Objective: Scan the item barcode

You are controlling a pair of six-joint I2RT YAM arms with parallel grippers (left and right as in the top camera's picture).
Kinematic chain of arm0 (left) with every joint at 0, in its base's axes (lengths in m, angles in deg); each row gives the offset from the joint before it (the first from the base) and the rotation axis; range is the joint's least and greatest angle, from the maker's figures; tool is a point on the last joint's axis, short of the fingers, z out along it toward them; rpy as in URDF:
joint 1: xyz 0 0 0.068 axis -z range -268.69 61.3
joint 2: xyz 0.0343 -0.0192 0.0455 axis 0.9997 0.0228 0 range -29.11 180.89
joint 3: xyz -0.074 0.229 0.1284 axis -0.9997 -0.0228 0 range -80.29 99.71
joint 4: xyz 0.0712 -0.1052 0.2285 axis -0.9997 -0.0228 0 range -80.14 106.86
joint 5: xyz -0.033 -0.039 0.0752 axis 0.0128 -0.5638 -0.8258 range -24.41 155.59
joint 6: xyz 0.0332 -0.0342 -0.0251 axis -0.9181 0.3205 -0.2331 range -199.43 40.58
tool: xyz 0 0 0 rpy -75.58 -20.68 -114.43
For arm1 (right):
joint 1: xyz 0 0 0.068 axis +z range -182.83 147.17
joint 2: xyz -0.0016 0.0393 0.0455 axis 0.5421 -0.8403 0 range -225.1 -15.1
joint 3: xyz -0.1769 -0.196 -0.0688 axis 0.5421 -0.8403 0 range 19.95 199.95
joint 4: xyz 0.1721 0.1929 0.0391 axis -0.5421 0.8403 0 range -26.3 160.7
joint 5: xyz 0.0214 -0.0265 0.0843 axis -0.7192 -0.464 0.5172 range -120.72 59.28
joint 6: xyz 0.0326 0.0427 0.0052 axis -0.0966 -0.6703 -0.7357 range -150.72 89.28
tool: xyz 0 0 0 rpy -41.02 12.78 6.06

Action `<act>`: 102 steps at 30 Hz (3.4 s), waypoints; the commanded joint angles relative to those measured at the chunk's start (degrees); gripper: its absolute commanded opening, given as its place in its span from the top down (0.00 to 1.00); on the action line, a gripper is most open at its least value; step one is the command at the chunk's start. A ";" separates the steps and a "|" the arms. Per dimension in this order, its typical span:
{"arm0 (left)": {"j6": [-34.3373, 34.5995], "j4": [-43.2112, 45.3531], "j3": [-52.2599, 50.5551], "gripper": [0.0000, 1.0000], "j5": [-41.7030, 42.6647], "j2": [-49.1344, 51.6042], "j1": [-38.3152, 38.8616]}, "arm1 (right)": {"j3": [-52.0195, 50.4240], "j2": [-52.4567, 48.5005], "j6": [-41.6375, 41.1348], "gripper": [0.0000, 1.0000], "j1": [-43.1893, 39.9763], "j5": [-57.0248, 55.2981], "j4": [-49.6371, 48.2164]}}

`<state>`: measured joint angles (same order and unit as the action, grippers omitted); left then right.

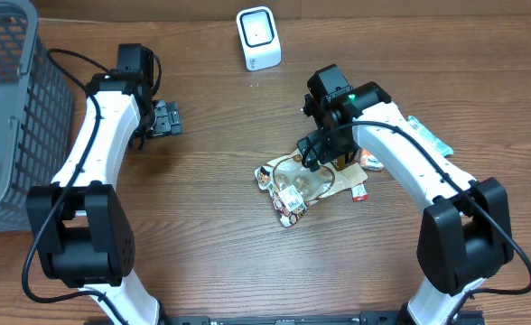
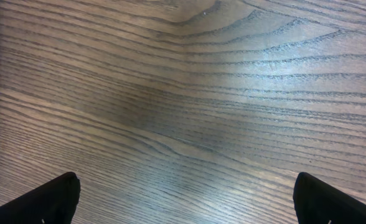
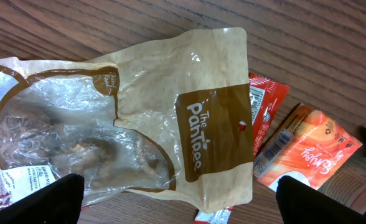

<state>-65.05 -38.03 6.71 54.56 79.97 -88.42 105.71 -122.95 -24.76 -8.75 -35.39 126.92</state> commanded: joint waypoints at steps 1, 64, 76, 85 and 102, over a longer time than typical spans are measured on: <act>-0.68 -0.13 0.83 0.00 -0.50 0.31 0.07 | -0.28 0.15 -0.20 0.00 -0.15 0.33 -0.22; -0.68 -0.13 0.83 0.01 -0.50 0.31 0.13 | -71.30 105.66 -4.33 0.00 -18.27 11.47 -69.94; -0.68 -0.13 0.83 0.00 -0.50 0.31 0.13 | -85.31 107.69 -8.07 0.00 -20.20 13.14 -76.08; -0.66 -0.13 0.83 0.01 -0.50 0.31 0.13 | -85.33 107.69 -8.09 0.00 -20.20 12.55 -61.33; -0.68 -0.13 0.83 0.01 -0.50 0.31 0.13 | -85.33 107.71 -9.40 0.00 -20.31 9.44 -58.84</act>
<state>-65.03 -38.03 6.71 54.56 79.97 -88.42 21.01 -15.83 -33.75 -28.71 -25.21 68.26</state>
